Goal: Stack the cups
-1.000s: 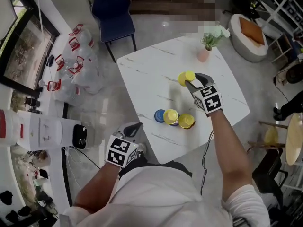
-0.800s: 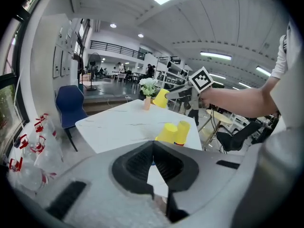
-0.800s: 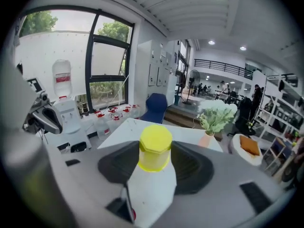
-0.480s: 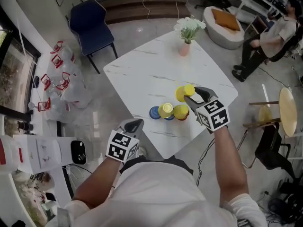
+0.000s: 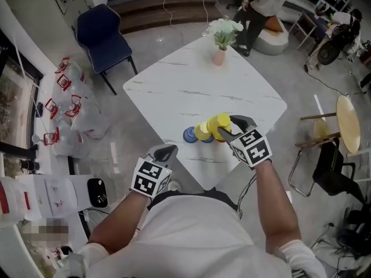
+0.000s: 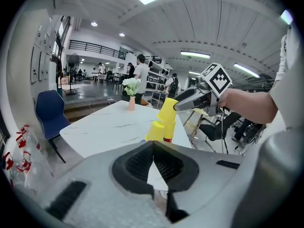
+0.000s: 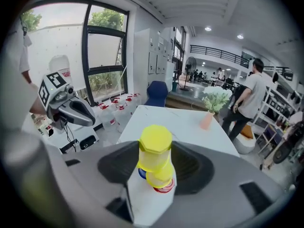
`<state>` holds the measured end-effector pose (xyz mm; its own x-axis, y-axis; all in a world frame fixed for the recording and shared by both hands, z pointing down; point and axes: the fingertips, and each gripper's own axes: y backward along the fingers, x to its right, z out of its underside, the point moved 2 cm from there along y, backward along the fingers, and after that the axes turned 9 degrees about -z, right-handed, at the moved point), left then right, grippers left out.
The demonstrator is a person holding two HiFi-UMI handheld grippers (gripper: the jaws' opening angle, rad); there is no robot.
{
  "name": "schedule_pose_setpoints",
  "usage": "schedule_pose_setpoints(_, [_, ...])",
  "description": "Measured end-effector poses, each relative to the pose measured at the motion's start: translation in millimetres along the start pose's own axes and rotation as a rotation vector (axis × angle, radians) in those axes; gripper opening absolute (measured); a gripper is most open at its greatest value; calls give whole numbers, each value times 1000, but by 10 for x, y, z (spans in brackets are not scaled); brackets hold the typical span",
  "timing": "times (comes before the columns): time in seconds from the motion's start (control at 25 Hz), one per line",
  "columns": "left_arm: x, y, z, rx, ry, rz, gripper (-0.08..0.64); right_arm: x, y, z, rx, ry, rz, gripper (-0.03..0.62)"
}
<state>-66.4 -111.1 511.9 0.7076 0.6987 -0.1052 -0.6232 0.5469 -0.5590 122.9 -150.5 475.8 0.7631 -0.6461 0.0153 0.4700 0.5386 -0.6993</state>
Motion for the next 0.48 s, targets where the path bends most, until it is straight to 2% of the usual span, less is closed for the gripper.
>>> schedule_pose_setpoints(0.24, [-103,40,35,-3,-2,-2,9,-20,-40,55,8,-43,3,221])
schedule_pose_setpoints(0.36, [-118,67,8,6,-2,-1,9,-46,-12,29,43,-77,2,266])
schedule_pose_setpoints(0.48, [-109,89,-34,14,-3,8,9,-81,112,-27,72,-82,27,273])
